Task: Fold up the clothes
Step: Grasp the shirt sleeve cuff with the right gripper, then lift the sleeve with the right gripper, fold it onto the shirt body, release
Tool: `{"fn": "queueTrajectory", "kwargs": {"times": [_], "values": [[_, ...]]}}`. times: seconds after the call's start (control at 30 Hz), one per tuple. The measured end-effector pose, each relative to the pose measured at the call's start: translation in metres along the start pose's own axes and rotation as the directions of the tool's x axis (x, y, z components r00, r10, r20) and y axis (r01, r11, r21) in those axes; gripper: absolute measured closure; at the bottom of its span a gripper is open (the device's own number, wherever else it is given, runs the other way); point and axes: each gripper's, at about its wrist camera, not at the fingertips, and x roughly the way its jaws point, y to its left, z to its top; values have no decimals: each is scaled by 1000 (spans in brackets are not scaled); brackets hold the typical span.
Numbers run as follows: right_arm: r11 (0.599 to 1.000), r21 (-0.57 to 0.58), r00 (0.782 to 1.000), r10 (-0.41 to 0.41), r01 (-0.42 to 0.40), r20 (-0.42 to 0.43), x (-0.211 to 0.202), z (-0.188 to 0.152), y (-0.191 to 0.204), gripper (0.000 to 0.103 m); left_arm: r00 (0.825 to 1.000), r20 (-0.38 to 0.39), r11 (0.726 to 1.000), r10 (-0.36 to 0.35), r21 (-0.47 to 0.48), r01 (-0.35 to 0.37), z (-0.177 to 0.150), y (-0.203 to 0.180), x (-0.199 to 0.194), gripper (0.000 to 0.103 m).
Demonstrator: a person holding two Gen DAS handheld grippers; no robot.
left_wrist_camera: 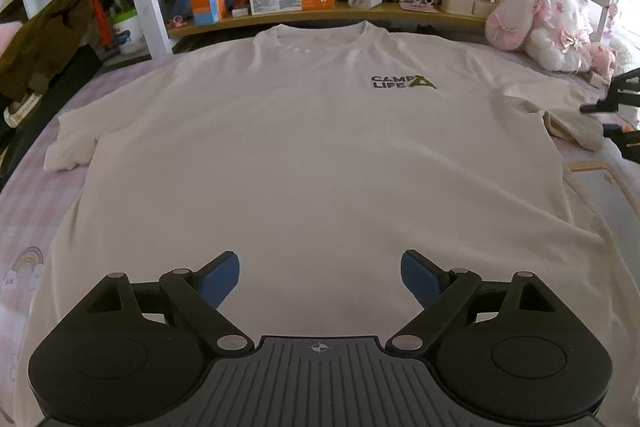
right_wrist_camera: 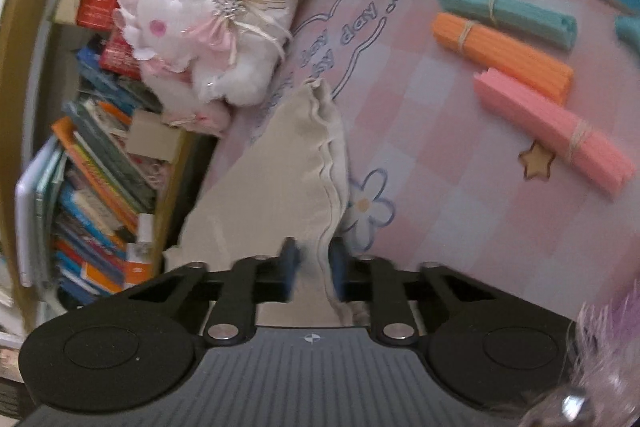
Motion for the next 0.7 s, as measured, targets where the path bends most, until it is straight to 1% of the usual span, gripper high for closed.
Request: {"fn": "queueTrajectory", "kwargs": {"times": [0.07, 0.2, 0.27, 0.3, 0.33, 0.37, 0.4, 0.47, 0.53, 0.6, 0.67, 0.7], "values": [[999, -39, 1000, -28, 28, 5, 2, 1, 4, 95, 1000, 0, 1000, 0, -5, 0, -1, 2, 0, 13], [978, -187, 994, -87, 98, 65, 0, -3, 35, 97, 1000, 8, 1000, 3, -25, -3, -3, 9, -2, 13], [945, -308, 991, -78, 107, 107, 1, -12, 65, 97, 1000, 13, 999, 5, -36, -4, -4, 14, -2, 13], [922, -369, 990, -73, 112, 118, 3, -20, 79, 97, 1000, 15, 999, 5, -41, -4, -5, 17, -3, 13], [888, -444, 989, -66, 117, 130, 7, -31, 96, 97, 1000, 17, 999, 5, -46, -4, -6, 20, -3, 13], [845, -520, 989, -59, 123, 139, 11, -44, 114, 97, 1000, 18, 999, 5, -50, -4, -7, 23, -4, 13], [789, -600, 988, -55, 130, 142, 18, -59, 131, 97, 1000, 20, 999, 7, -54, -6, -7, 26, -4, 13], [658, -740, 989, -51, 136, 137, 31, -90, 164, 97, 1000, 22, 998, 11, -65, -9, -9, 33, -6, 13], [514, -850, 993, -52, 120, 109, 46, -126, 194, 97, 1000, 23, 997, 16, -80, -14, -11, 42, -8, 13], [433, -899, 996, -79, 69, 38, 64, -160, 201, 97, 1000, 22, 995, 22, -99, -20, -14, 53, -9, 13], [351, -936, 993, -113, 11, -31, 81, -194, 209, 94, 999, 18, 993, 26, -117, -24, -16, 62, -9, 12], [342, -939, 990, -122, -28, -74, 87, -205, 205, 83, 1000, 15, 992, 27, -126, -25, -17, 66, -9, 12]]}}
